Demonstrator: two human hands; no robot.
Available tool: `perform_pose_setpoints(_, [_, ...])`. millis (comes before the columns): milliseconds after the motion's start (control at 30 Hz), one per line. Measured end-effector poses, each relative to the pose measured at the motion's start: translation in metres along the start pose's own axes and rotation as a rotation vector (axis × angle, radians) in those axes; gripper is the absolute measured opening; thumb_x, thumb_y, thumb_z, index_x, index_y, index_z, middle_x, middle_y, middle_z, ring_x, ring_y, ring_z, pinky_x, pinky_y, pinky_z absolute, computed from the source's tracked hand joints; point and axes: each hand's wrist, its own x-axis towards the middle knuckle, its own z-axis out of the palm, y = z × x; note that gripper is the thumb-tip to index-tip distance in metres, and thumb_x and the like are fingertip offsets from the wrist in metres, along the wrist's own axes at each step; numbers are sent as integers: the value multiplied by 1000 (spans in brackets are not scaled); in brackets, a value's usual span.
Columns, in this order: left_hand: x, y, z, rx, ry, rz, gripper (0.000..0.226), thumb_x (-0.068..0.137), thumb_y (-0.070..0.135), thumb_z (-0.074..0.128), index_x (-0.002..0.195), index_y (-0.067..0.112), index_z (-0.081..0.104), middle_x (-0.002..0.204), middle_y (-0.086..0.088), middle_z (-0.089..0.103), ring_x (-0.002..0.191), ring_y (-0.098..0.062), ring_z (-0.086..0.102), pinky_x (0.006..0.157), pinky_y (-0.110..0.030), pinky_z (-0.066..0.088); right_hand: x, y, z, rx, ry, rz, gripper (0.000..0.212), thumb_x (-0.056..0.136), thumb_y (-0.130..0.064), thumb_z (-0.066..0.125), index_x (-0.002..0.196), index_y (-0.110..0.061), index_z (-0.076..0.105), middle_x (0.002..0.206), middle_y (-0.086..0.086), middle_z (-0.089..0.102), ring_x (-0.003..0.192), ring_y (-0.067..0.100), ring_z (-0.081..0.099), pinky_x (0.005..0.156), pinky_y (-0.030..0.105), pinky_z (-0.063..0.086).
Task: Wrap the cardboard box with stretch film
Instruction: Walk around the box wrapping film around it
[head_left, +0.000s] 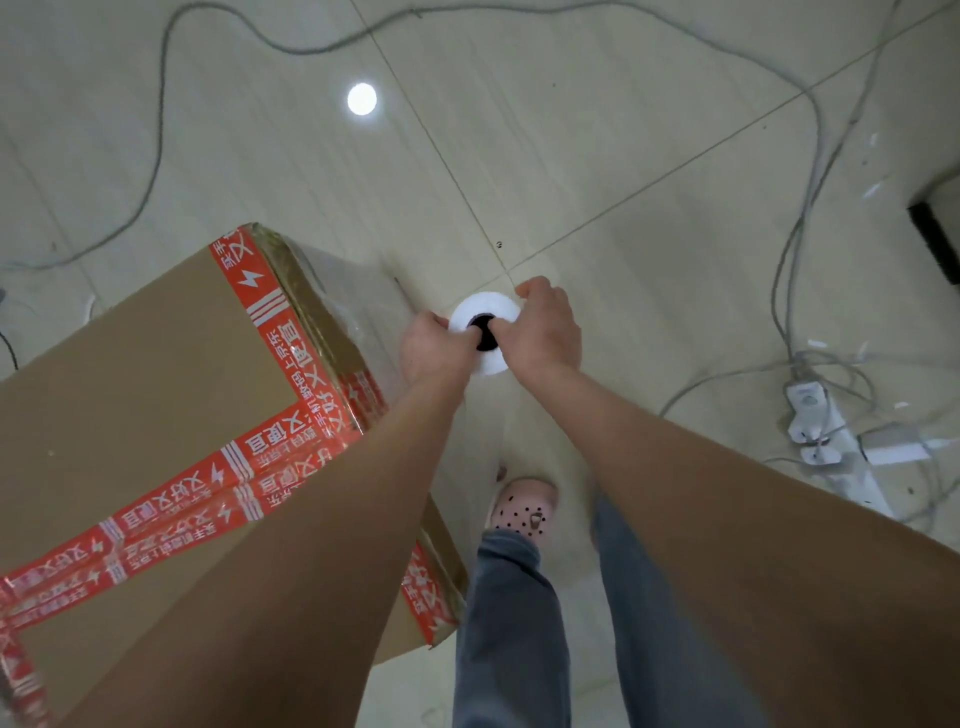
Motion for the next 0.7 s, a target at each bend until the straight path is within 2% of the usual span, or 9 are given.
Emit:
perform_pose_setpoints(67, [-4,0,2,-113,7,-86,30,62,29,70,81,10,57,74,-4,60,70,-26,66,72,-42,59,6,-1,-1,36,-107,87,55,87,-27,63,136,-18,40,132,7,50,115,28,55,79,29,37])
perform_pose_setpoints(133, [-8,4,4,-123,-27,-118,32,70,26,71,89,4,59,73,-6,60,62,-26,66,69,-43,59,10,1,-3,64,-173,117,51,90,-25,59,137,-18,41,132,8,53,116,29,55,82,29,40])
perform_pose_setpoints(200, [-8,9,4,-58,-57,-87,34,73,26,69,94,4,56,88,-11,64,73,-29,68,72,-42,58,13,1,-7,50,-192,103,44,92,-19,54,134,-16,44,131,9,54,116,30,54,82,29,40])
perform_pose_setpoints(267, [-10,17,4,120,-74,23,32,78,23,65,101,6,51,98,-8,59,87,-28,62,73,-37,52,15,-1,-10,55,-208,110,43,92,-15,51,135,-15,44,133,9,52,116,31,53,84,30,45])
perform_pose_setpoints(333, [-10,25,3,381,-81,223,29,83,17,59,108,6,48,104,-10,54,91,-30,57,68,-35,43,15,-1,-11,82,-233,134,46,91,-14,51,137,-14,43,133,9,52,115,31,55,91,40,51])
perform_pose_setpoints(400, [-12,36,4,663,-85,446,30,87,14,54,116,8,47,110,-11,50,94,-32,57,65,-37,40,15,1,-11,96,-247,150,43,88,-13,52,131,-13,48,128,10,56,111,31,58,89,44,52])
perform_pose_setpoints(467, [-12,44,6,836,-107,580,30,89,13,51,119,10,47,113,-10,49,96,-31,56,64,-36,37,16,4,-12,104,-251,164,42,86,-13,52,128,-13,51,123,9,60,108,30,59,88,45,53])
perform_pose_setpoints(633, [-10,56,16,936,-130,670,24,89,9,50,113,9,48,110,-9,50,95,-28,54,62,-34,35,22,13,-15,76,-226,177,42,86,-19,56,128,-17,53,117,5,63,103,27,61,88,42,53])
perform_pose_setpoints(700, [-6,58,17,931,-132,677,22,88,8,50,109,9,48,108,-9,51,91,-28,54,61,-34,34,26,14,-17,44,-216,148,27,89,-19,55,116,-17,57,105,1,63,94,24,60,79,33,50])
